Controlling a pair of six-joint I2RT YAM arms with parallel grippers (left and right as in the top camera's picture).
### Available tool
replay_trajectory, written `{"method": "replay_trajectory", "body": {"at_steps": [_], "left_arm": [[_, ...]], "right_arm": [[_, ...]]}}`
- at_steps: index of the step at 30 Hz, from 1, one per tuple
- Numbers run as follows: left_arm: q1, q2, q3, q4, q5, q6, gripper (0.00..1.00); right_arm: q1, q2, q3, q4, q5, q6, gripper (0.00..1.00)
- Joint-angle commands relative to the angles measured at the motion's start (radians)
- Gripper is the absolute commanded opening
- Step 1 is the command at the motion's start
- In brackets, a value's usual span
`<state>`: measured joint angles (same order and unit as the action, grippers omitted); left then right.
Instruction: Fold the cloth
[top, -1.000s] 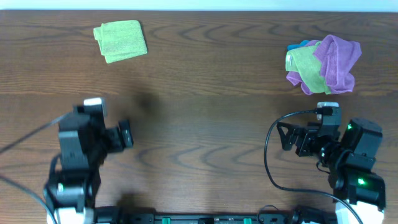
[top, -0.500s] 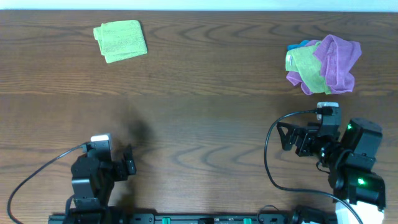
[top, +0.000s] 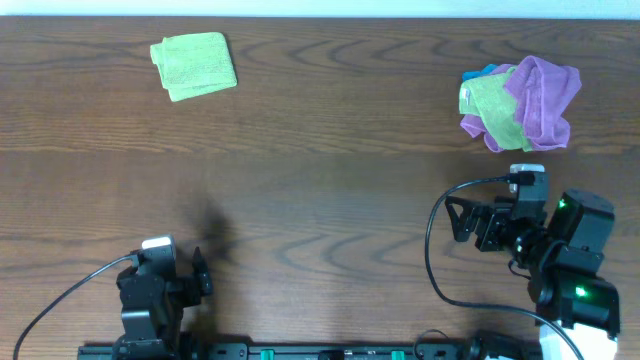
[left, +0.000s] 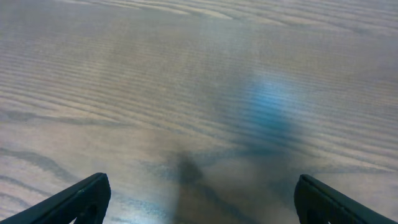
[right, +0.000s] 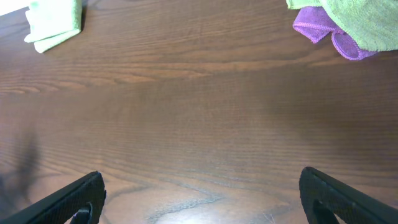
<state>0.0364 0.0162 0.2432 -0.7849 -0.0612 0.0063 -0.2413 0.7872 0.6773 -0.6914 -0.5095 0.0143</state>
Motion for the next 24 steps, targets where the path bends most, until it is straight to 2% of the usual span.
{"method": "replay_trajectory", "body": {"at_steps": [1,13,24], "left_arm": [[0.002,-0.013,-0.007,-0.018,-0.023,0.017,0.95],[0.000,-0.013,-0.007,-0.115,-0.017,0.018,0.95],[0.000,-0.013,-0.007,-0.114,-0.016,0.016,0.95]], "right_arm": [[-0.007,-0.003,-0.002,-0.001,-0.018,0.007,0.99],[-0.007,-0.003,-0.002,-0.001,-0.018,0.007,0.99],[-0.007,-0.003,-0.002,-0.001,-0.018,0.007,0.99]]}}
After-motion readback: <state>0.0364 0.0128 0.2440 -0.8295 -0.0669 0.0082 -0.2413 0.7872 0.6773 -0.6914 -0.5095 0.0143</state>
